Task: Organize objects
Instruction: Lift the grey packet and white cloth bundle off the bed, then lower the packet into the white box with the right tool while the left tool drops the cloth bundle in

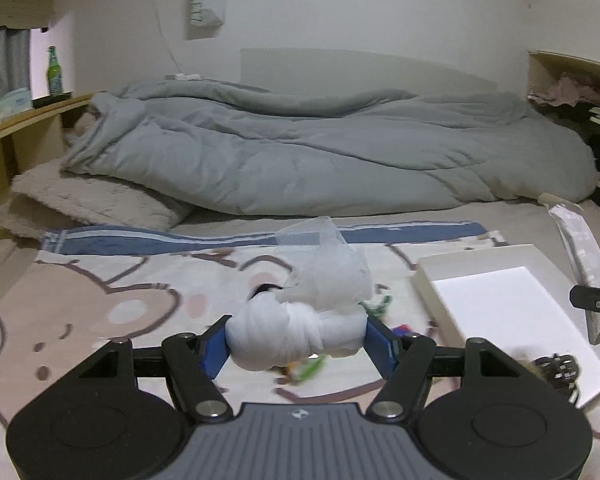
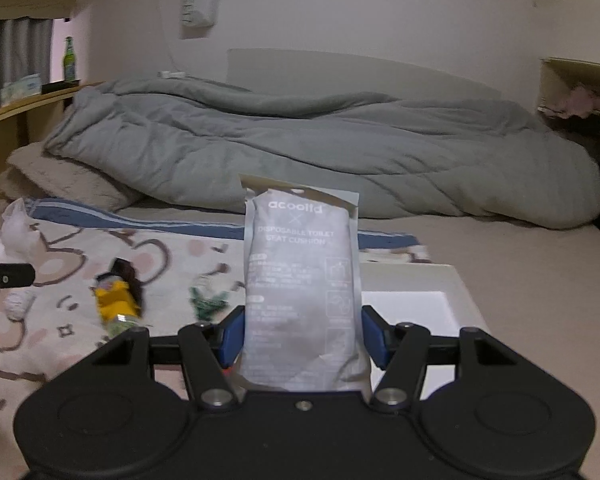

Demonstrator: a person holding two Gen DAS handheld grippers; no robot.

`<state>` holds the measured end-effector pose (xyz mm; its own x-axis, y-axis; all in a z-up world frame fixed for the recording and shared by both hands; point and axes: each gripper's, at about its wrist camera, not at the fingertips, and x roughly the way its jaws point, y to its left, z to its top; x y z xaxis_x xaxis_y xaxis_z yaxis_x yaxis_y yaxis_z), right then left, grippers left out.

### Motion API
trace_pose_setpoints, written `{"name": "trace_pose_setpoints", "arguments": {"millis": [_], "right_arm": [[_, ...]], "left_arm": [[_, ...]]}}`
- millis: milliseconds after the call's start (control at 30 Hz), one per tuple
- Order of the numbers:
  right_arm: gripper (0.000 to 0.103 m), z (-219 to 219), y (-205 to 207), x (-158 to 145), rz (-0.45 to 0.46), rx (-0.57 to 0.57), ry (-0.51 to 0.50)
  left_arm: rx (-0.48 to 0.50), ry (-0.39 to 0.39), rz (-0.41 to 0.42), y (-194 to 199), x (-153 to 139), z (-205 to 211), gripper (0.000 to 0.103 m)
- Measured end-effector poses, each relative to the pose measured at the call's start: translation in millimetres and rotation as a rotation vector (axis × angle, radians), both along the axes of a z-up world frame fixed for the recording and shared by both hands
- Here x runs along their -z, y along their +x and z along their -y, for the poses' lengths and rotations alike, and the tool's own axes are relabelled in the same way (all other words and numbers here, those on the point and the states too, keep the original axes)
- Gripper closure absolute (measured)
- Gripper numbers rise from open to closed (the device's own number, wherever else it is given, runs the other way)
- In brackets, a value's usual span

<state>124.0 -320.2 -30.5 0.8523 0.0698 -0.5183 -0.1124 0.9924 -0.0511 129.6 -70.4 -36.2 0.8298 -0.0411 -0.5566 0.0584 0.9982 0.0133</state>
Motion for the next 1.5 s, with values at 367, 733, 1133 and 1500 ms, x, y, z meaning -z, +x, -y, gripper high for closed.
{"name": "trace_pose_setpoints", "arguments": {"millis": [367,733,1133,1500], "right_arm": [[0.042,69.5,-6.8,8.1,-0.014,0.093,-0.013],[0.041,115.9,9.6,35.4,-0.090,0.133,-0.073],[0.038,137.5,29.3,74.6,-0.221,0.039,-0.087],[0.021,129.7,30.0,87.0,-0.276,0.020,-0.089]], "left_arm": [[0.084,-0.116,-0.014,-0.2,2.1,57.7,0.034],[0.182,-0.140,-0.058,4.5,23.4,122.8,0.034],[0.247,-0.125,-0.106,37.2,43.7,174.8,0.034],[0.191,-0.149,-0.207,84.1,69.5,185.1,0.033]]}}
